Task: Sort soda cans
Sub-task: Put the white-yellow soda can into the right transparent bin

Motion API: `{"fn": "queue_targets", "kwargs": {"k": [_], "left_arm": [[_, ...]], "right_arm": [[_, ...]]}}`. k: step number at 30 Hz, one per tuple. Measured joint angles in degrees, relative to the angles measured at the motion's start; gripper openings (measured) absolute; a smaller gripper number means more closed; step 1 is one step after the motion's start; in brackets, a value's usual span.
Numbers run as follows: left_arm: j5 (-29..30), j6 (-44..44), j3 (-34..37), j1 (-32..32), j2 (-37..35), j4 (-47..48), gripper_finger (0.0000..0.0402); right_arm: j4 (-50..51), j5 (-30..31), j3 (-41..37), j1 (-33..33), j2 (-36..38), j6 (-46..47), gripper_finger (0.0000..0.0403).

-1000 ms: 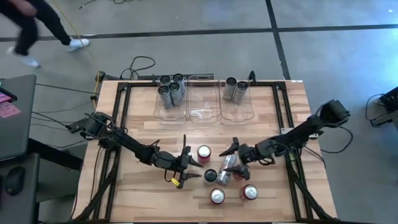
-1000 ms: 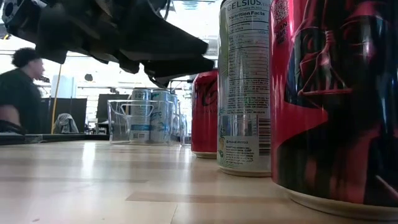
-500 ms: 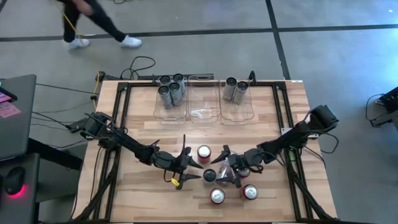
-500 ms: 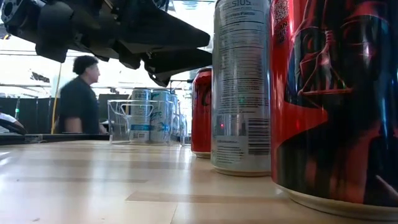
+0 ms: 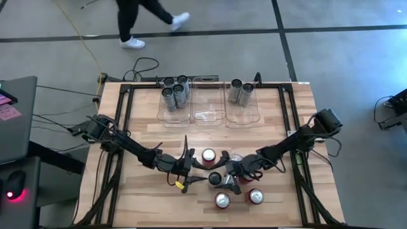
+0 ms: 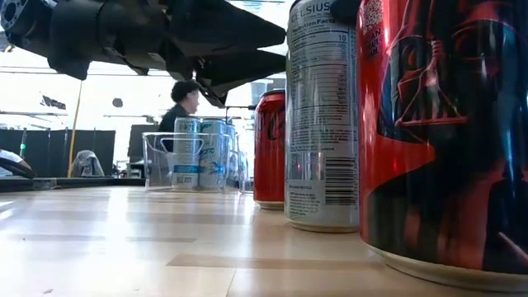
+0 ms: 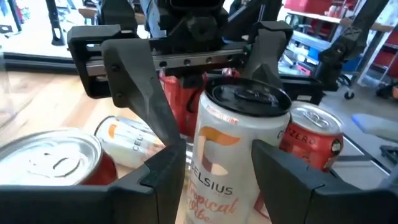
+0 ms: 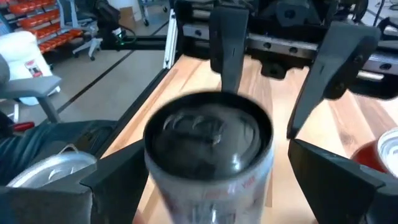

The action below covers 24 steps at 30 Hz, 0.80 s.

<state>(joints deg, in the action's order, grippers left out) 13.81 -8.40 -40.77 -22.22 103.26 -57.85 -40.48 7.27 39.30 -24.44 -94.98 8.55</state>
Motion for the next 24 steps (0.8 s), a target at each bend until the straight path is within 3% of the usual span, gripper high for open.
{"fn": "queue_targets", "kwargs": {"k": [9,24], "left_arm": [[0.7,-0.4,0.0,0.0,0.0,0.4,0.0178],[3.2,-1.5,0.0,0.2,0.0,0.1,0.0178]], "right_arm": [[2.9,-0.1,0.4,0.5,0.0,1.5,0.0388],[1.6,-0.1,0.4,0.5,0.1,1.9,0.0288]]}}
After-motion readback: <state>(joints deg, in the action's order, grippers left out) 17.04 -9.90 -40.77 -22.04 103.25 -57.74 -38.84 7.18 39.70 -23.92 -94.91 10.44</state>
